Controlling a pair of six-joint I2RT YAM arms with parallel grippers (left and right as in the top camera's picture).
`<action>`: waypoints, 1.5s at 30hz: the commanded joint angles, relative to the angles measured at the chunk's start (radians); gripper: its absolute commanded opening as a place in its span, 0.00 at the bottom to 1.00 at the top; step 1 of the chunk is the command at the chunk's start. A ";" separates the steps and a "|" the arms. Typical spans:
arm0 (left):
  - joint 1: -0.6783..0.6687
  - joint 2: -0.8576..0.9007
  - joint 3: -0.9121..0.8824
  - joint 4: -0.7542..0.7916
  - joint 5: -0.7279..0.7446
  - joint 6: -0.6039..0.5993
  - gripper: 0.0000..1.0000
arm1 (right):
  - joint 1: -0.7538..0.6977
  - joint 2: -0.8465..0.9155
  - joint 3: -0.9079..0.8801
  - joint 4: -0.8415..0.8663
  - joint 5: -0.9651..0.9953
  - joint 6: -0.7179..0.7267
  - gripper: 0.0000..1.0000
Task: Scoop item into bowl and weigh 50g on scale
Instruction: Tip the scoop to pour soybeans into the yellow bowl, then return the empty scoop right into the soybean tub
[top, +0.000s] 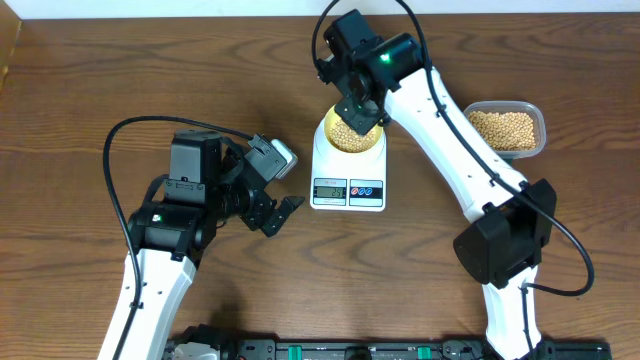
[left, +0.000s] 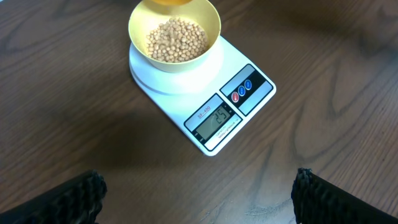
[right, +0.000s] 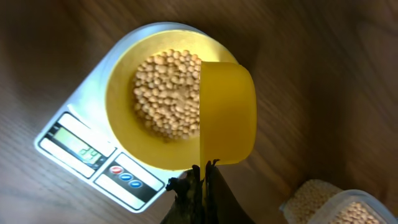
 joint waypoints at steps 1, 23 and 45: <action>0.005 0.000 -0.002 -0.003 0.009 0.013 0.98 | -0.002 0.006 0.023 -0.001 0.013 -0.020 0.01; 0.005 0.000 -0.002 -0.003 0.009 0.014 0.98 | -0.323 -0.134 0.067 -0.029 -0.317 0.100 0.01; 0.005 0.000 -0.002 -0.003 0.009 0.013 0.97 | -0.684 -0.165 -0.071 -0.134 -0.278 -0.007 0.01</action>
